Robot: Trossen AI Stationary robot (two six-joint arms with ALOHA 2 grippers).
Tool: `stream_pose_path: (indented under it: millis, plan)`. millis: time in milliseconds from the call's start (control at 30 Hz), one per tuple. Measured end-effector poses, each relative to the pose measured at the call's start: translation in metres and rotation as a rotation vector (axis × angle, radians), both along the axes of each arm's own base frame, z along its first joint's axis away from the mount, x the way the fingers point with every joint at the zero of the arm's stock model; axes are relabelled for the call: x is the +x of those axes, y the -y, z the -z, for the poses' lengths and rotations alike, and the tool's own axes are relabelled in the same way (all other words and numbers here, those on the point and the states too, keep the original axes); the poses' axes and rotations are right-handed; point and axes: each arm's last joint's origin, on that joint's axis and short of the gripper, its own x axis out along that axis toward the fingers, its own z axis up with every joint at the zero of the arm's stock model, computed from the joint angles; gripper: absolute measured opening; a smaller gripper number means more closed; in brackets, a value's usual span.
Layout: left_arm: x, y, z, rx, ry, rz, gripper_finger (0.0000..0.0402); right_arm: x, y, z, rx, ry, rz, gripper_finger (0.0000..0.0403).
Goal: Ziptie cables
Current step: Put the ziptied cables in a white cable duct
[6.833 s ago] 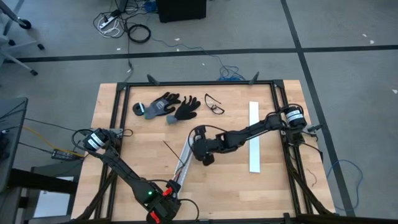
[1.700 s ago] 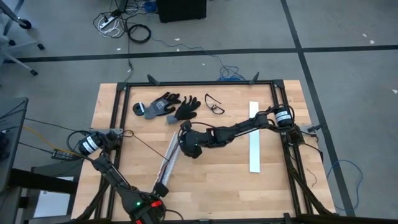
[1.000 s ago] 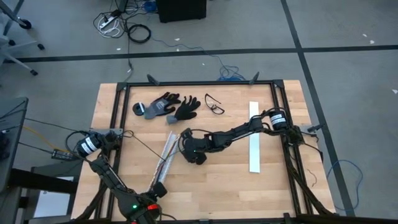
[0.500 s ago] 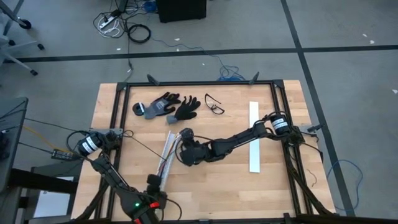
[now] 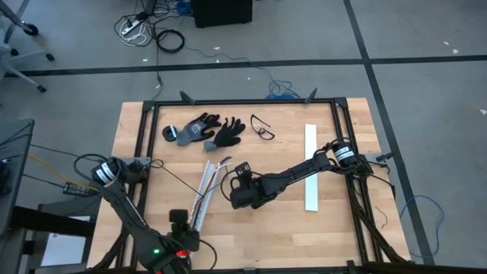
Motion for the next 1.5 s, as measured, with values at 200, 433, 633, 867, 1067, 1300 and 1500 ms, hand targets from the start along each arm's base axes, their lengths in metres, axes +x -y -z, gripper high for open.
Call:
stream_pose_path:
  millis: [200, 433, 633, 867, 1067, 1300, 1500]
  plan:
    - [0.000, -0.015, -0.043, 0.008, 0.170, -0.269, 0.0138, -0.017, -0.004, -0.007, 0.048, -0.046, 0.061, 0.0170]
    - [0.015, -0.052, -0.068, -0.075, 0.331, -0.589, 0.0138, -0.089, -0.003, -0.027, 0.146, 0.001, 0.146, 0.0169]
    - [0.035, -0.129, -0.100, -0.077, 0.287, -0.776, 0.0138, -0.161, -0.006, -0.039, 0.404, 0.362, 0.147, 0.0169]
    - [0.059, -0.202, -0.106, -0.242, 0.272, -0.827, 0.0137, -0.215, -0.018, -0.023, 0.730, 0.684, 0.062, 0.0168]
    - [0.073, -0.234, -0.067, -0.309, 0.173, -0.867, 0.0137, -0.244, -0.028, 0.001, 0.767, 0.749, 0.039, 0.0168]
    - [0.073, -0.255, -0.016, -0.363, 0.084, -0.890, 0.0137, -0.257, -0.029, 0.012, 0.758, 0.743, 0.054, 0.0168]
    - [0.068, -0.270, 0.014, -0.399, 0.058, -0.919, 0.0137, -0.257, -0.030, 0.013, 0.750, 0.728, 0.030, 0.0168]
